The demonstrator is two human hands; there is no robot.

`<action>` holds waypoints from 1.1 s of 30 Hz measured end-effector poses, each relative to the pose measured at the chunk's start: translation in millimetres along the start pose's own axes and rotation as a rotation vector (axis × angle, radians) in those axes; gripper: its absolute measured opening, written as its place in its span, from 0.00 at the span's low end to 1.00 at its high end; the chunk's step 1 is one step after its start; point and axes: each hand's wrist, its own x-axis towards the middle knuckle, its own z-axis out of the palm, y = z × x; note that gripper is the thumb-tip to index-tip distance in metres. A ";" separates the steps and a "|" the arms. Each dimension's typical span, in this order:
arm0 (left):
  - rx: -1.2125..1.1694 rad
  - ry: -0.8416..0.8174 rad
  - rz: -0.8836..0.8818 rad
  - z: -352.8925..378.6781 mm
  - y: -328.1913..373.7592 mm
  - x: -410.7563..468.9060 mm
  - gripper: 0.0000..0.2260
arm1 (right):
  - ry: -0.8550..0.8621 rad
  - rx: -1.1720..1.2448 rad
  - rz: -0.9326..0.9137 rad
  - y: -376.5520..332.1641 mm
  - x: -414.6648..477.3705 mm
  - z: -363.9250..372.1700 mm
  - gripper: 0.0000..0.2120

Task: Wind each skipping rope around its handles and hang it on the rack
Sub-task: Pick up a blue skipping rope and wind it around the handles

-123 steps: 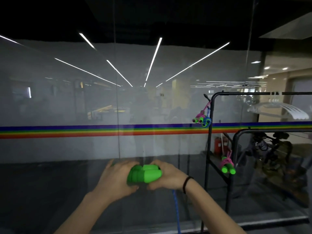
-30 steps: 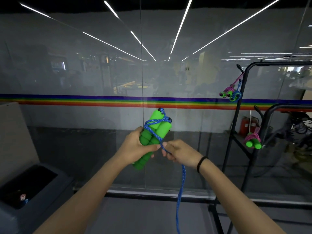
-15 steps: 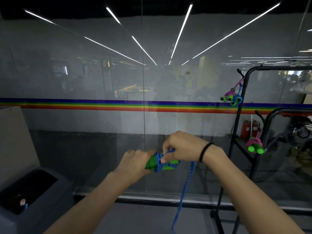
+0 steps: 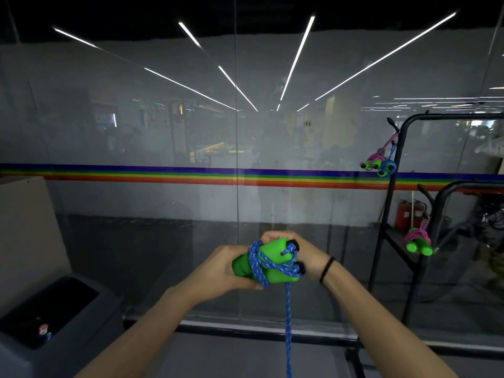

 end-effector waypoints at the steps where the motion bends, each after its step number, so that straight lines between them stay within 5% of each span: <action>1: -0.051 0.031 -0.010 0.1 -1.5 0.3 0.13 | 0.027 0.040 0.039 1.6 -0.5 -0.4 0.13; 6: -0.225 0.206 -0.059 -5.2 -0.8 7.2 0.14 | -0.021 0.232 0.186 9.9 3.1 2.6 0.17; 12: -0.357 0.400 -0.222 -0.1 -4.2 11.5 0.15 | -0.106 -0.212 0.257 0.3 -4.3 7.8 0.16; 18: 0.259 0.405 -0.256 0.2 -17.7 6.0 0.28 | -0.156 -0.868 0.149 -21.3 -14.3 12.1 0.14; 23: 0.847 0.104 -0.318 8.7 -4.7 6.5 0.31 | -0.101 -1.037 0.081 -38.6 -12.9 9.8 0.13; 26: 0.890 -0.148 -0.224 8.5 4.5 6.4 0.27 | -0.122 -0.997 0.013 -44.7 -11.8 4.1 0.11; 29: 0.867 -0.325 -0.104 7.9 16.7 3.3 0.18 | -0.179 -0.710 -0.027 -41.9 -10.6 -1.9 0.09; 33: 0.377 -0.190 -0.003 10.9 13.6 -0.9 0.16 | -0.134 -0.115 -0.016 -18.5 -11.5 -7.7 0.03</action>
